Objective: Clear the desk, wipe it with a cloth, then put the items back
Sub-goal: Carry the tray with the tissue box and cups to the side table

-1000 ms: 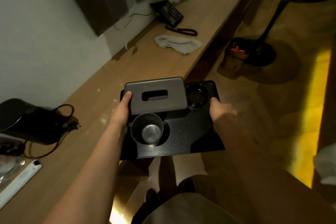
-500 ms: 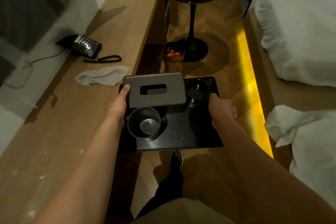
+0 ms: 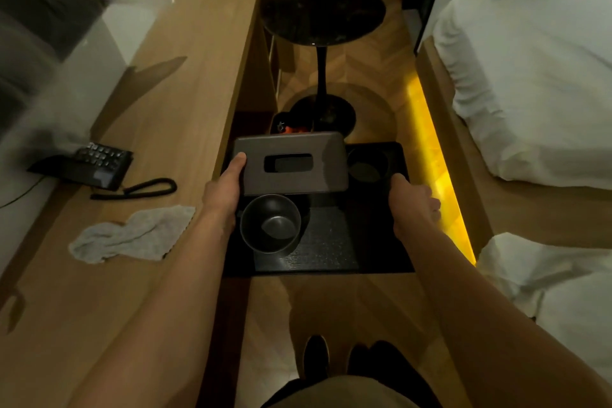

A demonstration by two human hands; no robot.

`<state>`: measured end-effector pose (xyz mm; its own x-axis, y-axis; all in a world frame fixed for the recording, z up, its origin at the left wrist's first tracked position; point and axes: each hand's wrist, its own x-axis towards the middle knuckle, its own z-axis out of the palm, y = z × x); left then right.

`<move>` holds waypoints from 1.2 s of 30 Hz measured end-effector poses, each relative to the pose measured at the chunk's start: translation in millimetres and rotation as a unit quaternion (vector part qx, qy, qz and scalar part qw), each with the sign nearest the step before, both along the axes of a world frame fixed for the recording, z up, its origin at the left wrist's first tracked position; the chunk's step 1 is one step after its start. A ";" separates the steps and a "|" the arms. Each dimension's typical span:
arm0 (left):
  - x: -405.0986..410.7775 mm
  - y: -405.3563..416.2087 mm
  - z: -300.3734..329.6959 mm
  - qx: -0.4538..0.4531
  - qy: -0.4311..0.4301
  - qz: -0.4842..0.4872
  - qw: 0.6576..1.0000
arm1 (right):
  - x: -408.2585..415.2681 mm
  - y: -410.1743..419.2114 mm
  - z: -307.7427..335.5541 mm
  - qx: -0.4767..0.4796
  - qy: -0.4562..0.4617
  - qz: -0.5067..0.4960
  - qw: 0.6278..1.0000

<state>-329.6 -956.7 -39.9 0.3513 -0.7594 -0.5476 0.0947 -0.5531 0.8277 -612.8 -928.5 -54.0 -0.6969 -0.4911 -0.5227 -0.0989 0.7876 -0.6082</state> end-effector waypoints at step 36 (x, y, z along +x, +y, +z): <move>-44.1 -533.7 -8.5 0.014 0.029 0.062 0.998 | -48.1 -576.3 -34.2 0.017 0.033 0.026 0.999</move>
